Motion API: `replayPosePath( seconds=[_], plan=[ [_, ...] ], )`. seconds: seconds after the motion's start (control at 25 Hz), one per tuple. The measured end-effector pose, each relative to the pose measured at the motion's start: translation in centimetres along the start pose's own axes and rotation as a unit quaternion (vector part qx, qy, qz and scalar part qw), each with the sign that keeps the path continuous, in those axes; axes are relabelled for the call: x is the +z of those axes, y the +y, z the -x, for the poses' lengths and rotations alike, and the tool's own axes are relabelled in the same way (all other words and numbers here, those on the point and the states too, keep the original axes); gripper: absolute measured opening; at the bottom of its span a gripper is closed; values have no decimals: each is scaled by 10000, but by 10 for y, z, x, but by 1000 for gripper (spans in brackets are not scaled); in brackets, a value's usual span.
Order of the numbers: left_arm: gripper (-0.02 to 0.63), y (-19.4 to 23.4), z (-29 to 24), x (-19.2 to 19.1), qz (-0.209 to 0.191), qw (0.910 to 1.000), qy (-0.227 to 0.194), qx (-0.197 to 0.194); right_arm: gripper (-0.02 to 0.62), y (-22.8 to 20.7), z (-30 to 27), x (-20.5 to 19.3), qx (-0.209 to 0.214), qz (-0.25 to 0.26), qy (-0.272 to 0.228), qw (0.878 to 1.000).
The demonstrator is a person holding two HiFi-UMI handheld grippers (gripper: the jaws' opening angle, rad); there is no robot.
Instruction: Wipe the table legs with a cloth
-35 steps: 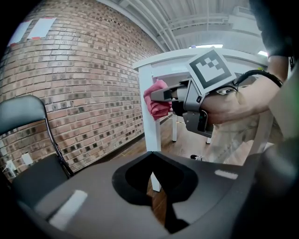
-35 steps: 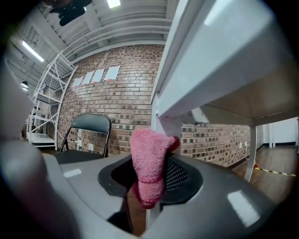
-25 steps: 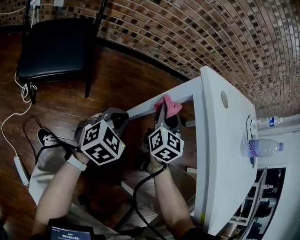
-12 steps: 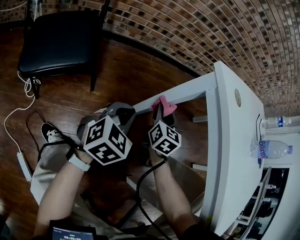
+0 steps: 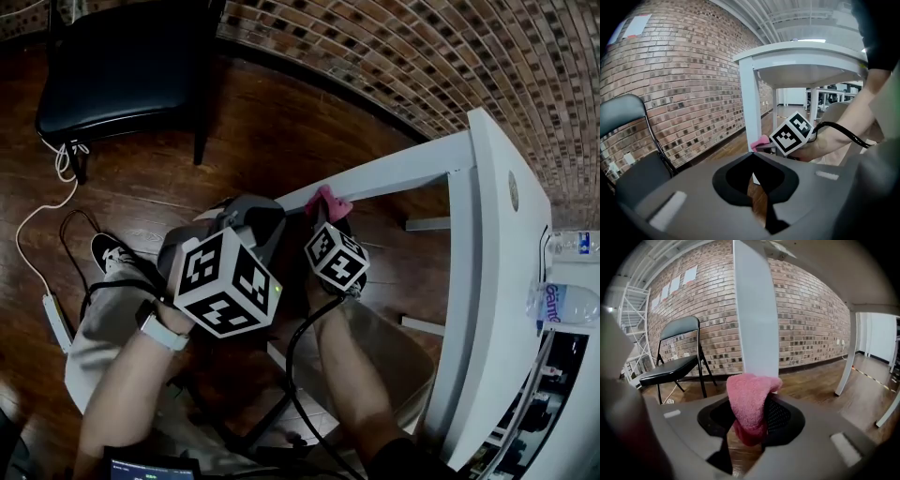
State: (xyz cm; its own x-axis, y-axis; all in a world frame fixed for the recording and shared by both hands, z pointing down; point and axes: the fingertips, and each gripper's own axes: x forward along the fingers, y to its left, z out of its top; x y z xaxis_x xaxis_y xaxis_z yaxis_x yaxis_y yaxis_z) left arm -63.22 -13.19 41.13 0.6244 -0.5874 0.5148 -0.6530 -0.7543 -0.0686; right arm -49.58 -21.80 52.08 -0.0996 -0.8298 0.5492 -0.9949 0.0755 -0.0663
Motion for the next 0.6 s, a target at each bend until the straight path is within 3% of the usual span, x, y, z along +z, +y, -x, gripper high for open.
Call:
replayPosePath(
  seconds=[0.6],
  plan=[
    [2, 8, -2, -10, 258, 9978, 612, 82, 149, -23, -56, -81, -169, -200, 1075, 9939]
  ],
)
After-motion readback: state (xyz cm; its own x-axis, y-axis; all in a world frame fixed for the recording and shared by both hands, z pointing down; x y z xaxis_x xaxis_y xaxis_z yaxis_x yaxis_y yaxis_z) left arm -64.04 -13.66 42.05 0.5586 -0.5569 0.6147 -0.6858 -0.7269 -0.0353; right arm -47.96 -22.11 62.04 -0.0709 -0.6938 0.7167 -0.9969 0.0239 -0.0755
